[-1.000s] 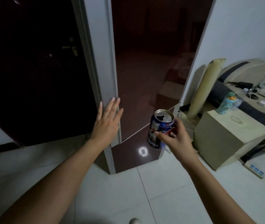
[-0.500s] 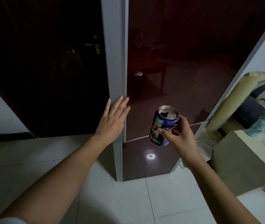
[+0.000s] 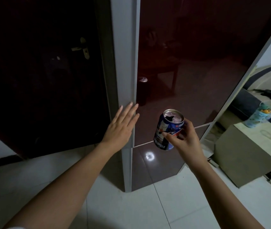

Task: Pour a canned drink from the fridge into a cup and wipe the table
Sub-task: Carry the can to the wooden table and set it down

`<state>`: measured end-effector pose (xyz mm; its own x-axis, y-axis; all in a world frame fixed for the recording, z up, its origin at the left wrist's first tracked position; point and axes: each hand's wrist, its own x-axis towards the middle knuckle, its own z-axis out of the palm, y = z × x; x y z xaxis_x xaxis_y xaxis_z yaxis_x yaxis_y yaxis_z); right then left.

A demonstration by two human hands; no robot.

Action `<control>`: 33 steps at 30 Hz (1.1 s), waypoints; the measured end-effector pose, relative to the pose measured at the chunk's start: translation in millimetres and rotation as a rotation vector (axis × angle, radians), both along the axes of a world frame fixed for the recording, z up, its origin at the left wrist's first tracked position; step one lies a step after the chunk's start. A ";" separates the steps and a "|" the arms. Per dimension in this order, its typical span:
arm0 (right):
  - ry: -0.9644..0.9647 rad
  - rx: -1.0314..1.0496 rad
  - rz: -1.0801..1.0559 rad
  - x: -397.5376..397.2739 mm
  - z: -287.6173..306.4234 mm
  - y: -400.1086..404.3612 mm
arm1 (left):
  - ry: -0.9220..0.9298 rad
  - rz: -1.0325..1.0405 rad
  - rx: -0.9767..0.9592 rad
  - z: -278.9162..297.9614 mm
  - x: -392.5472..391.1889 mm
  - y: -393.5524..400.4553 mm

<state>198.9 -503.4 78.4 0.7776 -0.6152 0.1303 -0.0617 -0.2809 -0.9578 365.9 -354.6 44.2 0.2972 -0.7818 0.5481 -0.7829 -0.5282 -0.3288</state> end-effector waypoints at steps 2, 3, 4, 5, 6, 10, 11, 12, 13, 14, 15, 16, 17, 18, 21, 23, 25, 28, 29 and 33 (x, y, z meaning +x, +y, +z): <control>0.000 0.001 -0.023 2.7 -0.6 4.5 | 0.002 -0.021 -0.006 -0.7 6.0 -0.1; 0.000 0.004 -0.035 3.2 -0.9 6.3 | 0.004 -0.031 -0.009 -0.7 8.5 -0.3; 0.000 0.003 -0.044 3.6 -1.1 8.1 | 0.007 -0.039 -0.012 -0.7 11.1 -0.4; 0.002 -0.001 -0.049 4.3 -1.0 10.1 | 0.011 -0.048 -0.015 -0.2 13.6 -0.5; 0.006 -0.006 -0.052 4.9 -0.9 12.1 | 0.018 -0.057 -0.018 0.6 16.0 -0.5; 0.010 -0.010 -0.087 6.9 -1.6 18.6 | 0.040 -0.076 -0.008 2.6 23.7 0.0; 0.014 -0.009 -0.097 7.5 -2.3 20.5 | 0.042 -0.082 -0.002 2.3 25.5 0.6; 0.017 -0.011 -0.104 8.2 -2.6 22.6 | 0.038 -0.086 0.004 2.2 27.3 1.5; 0.019 -0.015 -0.114 8.8 -3.2 24.9 | 0.035 -0.091 0.005 2.0 28.8 2.4; 0.020 -0.021 -0.126 9.2 -3.7 27.1 | 0.033 -0.102 -0.004 1.8 30.1 3.1; 0.018 -0.023 -0.138 9.2 -4.3 29.1 | 0.035 -0.119 -0.020 1.8 30.6 3.3; 0.017 -0.022 -0.147 9.0 -5.1 31.0 | 0.043 -0.137 -0.036 2.1 30.3 3.6; 0.018 -0.020 -0.155 8.6 -5.6 33.3 | 0.053 -0.147 -0.045 2.6 29.0 3.7; 0.018 -0.017 -0.163 8.0 -5.8 35.7 | 0.065 -0.148 -0.045 3.5 27.1 3.8; 0.008 -0.006 -0.194 4.5 -6.9 43.0 | 0.168 -0.154 -0.041 3.7 21.1 3.0; -0.002 -0.002 -0.211 -0.1 -6.4 49.0 | 0.283 -0.174 -0.073 0.6 16.5 1.4; -0.011 -0.002 -0.241 -6.5 -5.9 54.2 | 0.447 -0.205 -0.134 -1.4 8.6 0.0; -0.014 -0.002 -0.293 -20.3 -6.7 59.7 | 0.750 -0.250 -0.189 -3.7 -10.9 -2.5; -0.013 0.003 -0.307 -26.0 -7.5 61.0 | 0.872 -0.252 -0.201 -4.5 -19.7 -3.5; -0.006 0.007 -0.374 -55.8 -10.2 64.6 | 1.561 -0.178 -0.244 -14.7 -57.6 -18.7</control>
<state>143.1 -438.8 68.2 0.4979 -0.8576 0.1290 -0.1533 -0.2334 -0.9602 308.3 -373.4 29.5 0.5818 -0.8091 -0.0829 -0.3100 -0.3149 0.8971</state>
